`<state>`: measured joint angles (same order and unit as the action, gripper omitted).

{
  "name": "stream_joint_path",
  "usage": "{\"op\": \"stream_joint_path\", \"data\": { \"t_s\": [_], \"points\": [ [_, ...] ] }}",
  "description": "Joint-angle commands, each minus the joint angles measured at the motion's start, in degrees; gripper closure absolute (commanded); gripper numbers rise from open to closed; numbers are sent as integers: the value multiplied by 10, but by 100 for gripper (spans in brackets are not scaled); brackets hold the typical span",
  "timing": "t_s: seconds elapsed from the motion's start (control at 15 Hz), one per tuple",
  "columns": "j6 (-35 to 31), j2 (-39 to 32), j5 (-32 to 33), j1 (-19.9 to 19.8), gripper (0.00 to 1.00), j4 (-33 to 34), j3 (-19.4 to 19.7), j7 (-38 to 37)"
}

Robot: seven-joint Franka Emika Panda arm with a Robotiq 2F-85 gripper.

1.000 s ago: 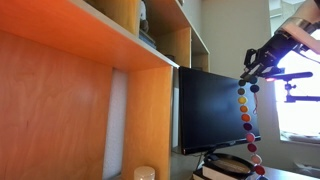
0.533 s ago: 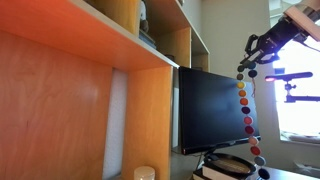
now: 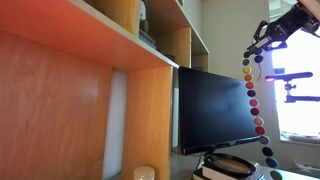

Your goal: Pick the string of beads and place it over the computer

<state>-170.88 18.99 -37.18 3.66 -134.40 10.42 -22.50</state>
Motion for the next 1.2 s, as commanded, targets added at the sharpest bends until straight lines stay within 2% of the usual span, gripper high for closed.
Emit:
{"op": "stream_joint_path", "data": {
  "t_s": [0.0, 0.6, 0.67, 1.13],
  "points": [
    [0, 1, 0, -1, 79, 0, 1, 0],
    [0, -3, 1, -1, 79, -1, 0, 0],
    [0, -3, 1, -1, 95, -1, 0, 0],
    [11, -1, -9, 0, 95, 39, 22, -4]
  ]
}}
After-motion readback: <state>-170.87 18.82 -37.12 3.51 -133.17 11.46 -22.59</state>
